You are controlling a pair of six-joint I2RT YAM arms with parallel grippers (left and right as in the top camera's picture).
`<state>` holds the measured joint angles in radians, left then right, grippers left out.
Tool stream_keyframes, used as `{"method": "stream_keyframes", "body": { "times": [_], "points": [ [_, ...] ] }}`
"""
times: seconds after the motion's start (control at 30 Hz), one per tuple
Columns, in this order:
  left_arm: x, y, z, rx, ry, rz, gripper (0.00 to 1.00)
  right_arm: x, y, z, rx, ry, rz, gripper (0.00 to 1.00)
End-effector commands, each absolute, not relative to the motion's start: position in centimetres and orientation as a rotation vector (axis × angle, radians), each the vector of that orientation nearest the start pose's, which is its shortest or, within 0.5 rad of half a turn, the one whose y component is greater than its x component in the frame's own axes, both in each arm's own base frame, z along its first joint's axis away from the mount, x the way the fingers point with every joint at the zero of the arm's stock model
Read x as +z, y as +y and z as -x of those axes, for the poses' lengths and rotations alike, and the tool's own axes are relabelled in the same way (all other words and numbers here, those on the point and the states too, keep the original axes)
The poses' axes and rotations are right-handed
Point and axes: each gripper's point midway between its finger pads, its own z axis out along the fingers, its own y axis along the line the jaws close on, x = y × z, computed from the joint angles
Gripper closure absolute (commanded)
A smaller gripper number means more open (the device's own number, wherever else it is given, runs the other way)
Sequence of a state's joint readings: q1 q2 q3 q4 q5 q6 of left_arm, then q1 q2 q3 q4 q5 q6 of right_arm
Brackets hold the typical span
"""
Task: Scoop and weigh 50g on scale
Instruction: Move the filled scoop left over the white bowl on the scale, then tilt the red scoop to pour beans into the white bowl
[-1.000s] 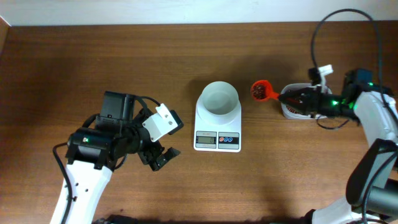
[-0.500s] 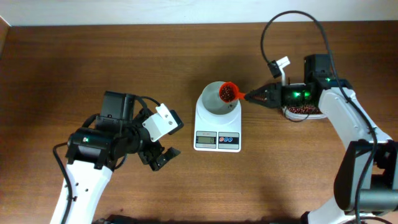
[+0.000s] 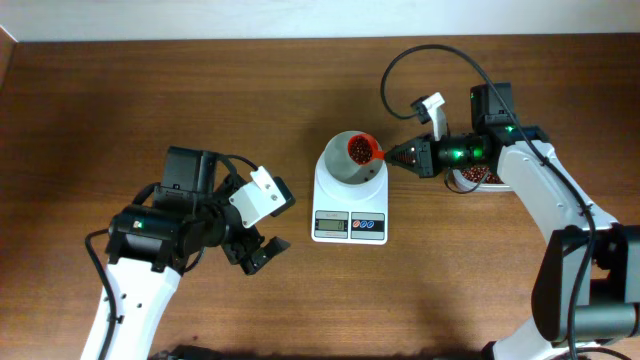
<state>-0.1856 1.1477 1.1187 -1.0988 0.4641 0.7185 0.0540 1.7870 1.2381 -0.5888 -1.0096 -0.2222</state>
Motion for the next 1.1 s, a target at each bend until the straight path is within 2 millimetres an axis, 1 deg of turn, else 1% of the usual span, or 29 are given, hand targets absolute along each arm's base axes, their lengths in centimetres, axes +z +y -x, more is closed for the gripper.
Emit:
{"method": "stream_keyframes", "body": {
  "times": [0.0, 0.27, 0.37, 1.07],
  "points": [
    [20.91, -12.32, -24.1, -0.42, 2.212, -1.256, 0.01, 14.42, 16.83, -37.88, 1.214, 2.241, 0.703, 0.96],
    [20.92, -12.32, -24.1, -0.42, 2.212, -1.256, 0.01, 14.51, 16.83, -38.1, 1.188, 2.209, 0.744, 0.96],
    [20.91, -12.32, -24.1, -0.42, 2.212, -1.256, 0.01, 13.83, 16.4, -38.37, 1.133, 2.245, 0.736, 0.96],
    [20.91, -12.32, -24.1, -0.42, 2.212, -1.256, 0.01, 13.94, 16.38, -38.67, 1.108, 2.215, 0.769, 0.96]
  ]
}}
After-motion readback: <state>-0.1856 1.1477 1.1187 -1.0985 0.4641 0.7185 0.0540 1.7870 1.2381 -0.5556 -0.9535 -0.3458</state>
